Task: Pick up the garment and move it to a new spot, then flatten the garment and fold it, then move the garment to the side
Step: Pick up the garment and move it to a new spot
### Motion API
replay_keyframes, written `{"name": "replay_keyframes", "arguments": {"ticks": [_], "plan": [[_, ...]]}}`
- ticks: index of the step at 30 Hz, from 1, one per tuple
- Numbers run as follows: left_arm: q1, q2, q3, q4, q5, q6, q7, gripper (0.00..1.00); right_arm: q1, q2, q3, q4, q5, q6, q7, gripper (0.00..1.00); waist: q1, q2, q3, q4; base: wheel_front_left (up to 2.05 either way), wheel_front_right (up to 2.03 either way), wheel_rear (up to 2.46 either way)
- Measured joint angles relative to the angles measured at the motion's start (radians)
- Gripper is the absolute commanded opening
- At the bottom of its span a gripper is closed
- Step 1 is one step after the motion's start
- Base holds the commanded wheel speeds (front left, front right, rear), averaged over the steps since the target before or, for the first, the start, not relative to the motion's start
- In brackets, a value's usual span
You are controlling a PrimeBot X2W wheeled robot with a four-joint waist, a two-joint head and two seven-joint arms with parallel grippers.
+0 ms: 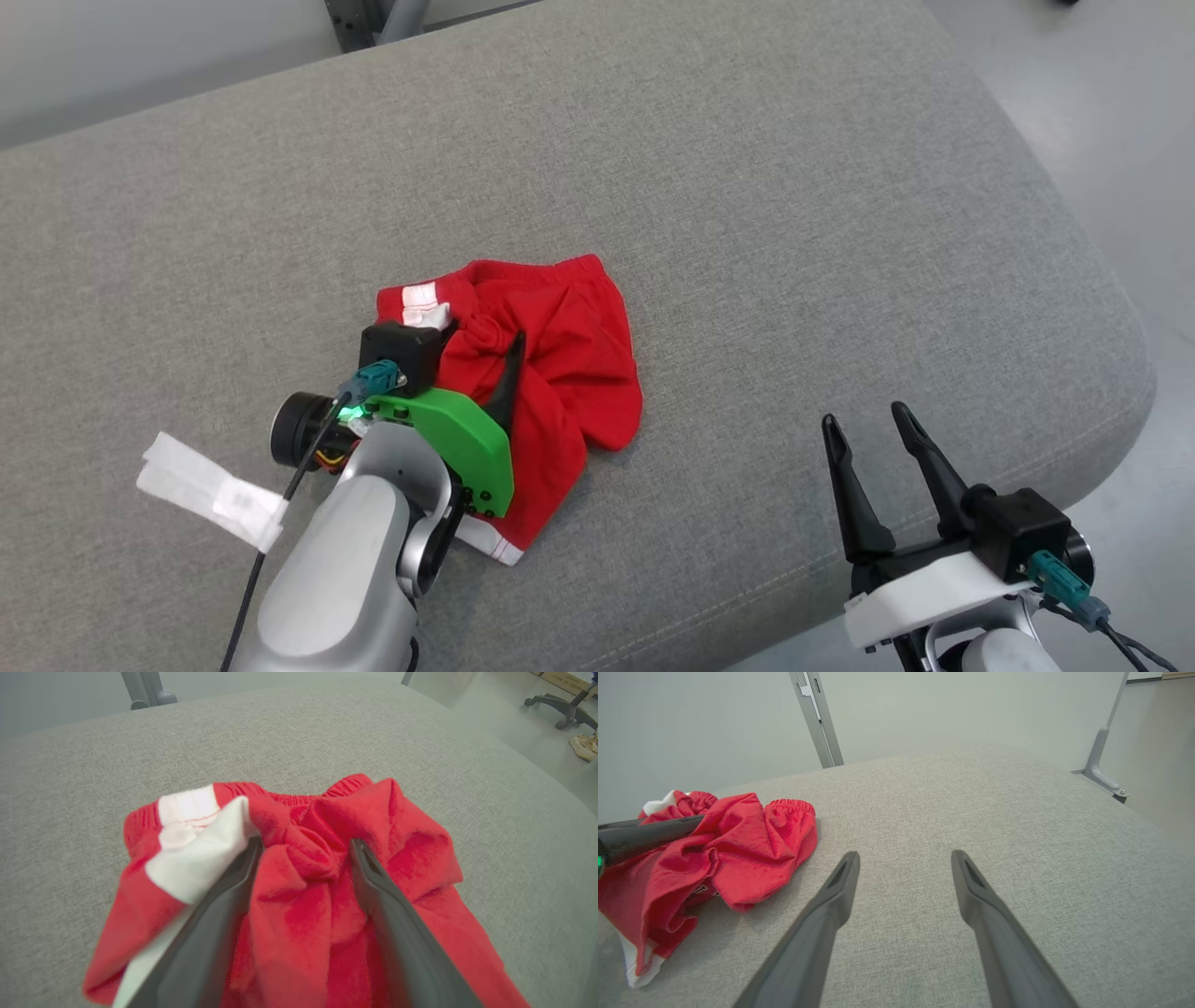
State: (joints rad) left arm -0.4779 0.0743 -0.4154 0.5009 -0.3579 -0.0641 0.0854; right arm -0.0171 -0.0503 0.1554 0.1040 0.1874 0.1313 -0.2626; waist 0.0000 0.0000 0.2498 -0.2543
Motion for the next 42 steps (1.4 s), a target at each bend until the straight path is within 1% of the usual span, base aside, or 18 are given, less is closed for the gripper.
{"name": "replay_keyframes", "arguments": {"ticks": [3, 6, 8, 11, 13, 15, 18, 23, 25, 31, 35, 42], "plan": [[0.03, 0.008, 0.005, -0.04, -0.007, -0.001, -0.038, 1.0, 0.017, 0.0, -0.017, -0.002, -0.008, 0.0, 0.0, 1.0, 0.0, 0.0001, -0.027, 0.006, 0.0, 0.0, 0.0], [0.079, 0.035, 0.021, -0.123, -0.008, 0.006, -0.078, 1.0, 0.046, 0.0, -0.043, -0.014, -0.026, 0.0, 0.0, 1.0, 0.0, 0.0, -0.055, 0.022, 0.0, 0.0, 0.0], [0.126, 0.049, 0.044, -0.184, -0.027, 0.012, -0.108, 1.0, 0.065, 0.0, -0.063, -0.026, -0.044, 0.0, 0.0, 1.0, 0.0, 0.0, -0.07, 0.04, 0.0, 0.0, 0.0], [0.22, 0.083, 0.08, -0.25, -0.034, 0.035, -0.179, 1.0, 0.097, 0.001, -0.091, -0.05, -0.069, 0.0, 0.0, 1.0, 0.0, 0.0, -0.096, 0.07, 0.0, 0.0, 0.0], [0.275, 0.119, 0.094, -0.261, -0.014, 0.053, -0.227, 1.0, 0.12, 0.0, -0.11, -0.064, -0.078, 0.0, 0.0, 1.0, 0.0, 0.0, -0.112, 0.092, 0.0, 0.0, 0.0], [0.334, 0.137, 0.104, -0.263, -0.009, 0.061, -0.278, 1.0, 0.139, 0.001, -0.119, -0.077, -0.091, 0.0, 0.0, 1.0, 0.0, 0.0, -0.129, 0.115, 0.0, 0.0, 0.0], [0.394, 0.143, 0.123, -0.273, -0.006, 0.058, -0.33, 1.0, 0.159, 0.001, -0.136, -0.097, -0.105, 0.0, 0.0, 1.0, 0.0, 0.0, -0.15, 0.15, 0.0, 0.0, 0.0], [0.465, 0.139, 0.18, -0.269, 0.025, 0.068, -0.347, 1.0, 0.176, 0.001, -0.158, -0.12, -0.131, 0.0, 0.0, 1.0, 0.0, 0.0, -0.175, 0.206, 0.0, 0.0, 0.0], [0.485, 0.131, 0.206, -0.269, 0.04, 0.057, -0.348, 1.0, 0.185, 0.001, -0.161, -0.119, -0.141, 0.0, 0.0, 1.0, 0.0, 0.0, -0.184, 0.226, 0.0, 0.0, 0.0], [0.537, 0.123, 0.275, -0.234, 0.09, -0.007, -0.35, 1.0, 0.201, 0.001, -0.169, -0.105, -0.177, 0.0, 0.0, 1.0, 0.0, 0.0, -0.226, 0.268, 0.0, 0.0, 0.0], [0.564, 0.12, 0.315, -0.246, 0.102, -0.024, -0.35, 1.0, 0.201, 0.001, -0.173, -0.1, -0.182, 0.0, 0.0, 1.0, 0.0, 0.0, -0.239, 0.283, 0.0, 0.0, 0.0], [0.577, 0.107, 0.34, -0.26, 0.124, -0.043, -0.35, 1.0, 0.198, 0.001, -0.182, -0.099, -0.182, 0.0, 0.0, 1.0, 0.0, 0.0, -0.241, 0.296, 0.0, 0.0, 0.0]]}}
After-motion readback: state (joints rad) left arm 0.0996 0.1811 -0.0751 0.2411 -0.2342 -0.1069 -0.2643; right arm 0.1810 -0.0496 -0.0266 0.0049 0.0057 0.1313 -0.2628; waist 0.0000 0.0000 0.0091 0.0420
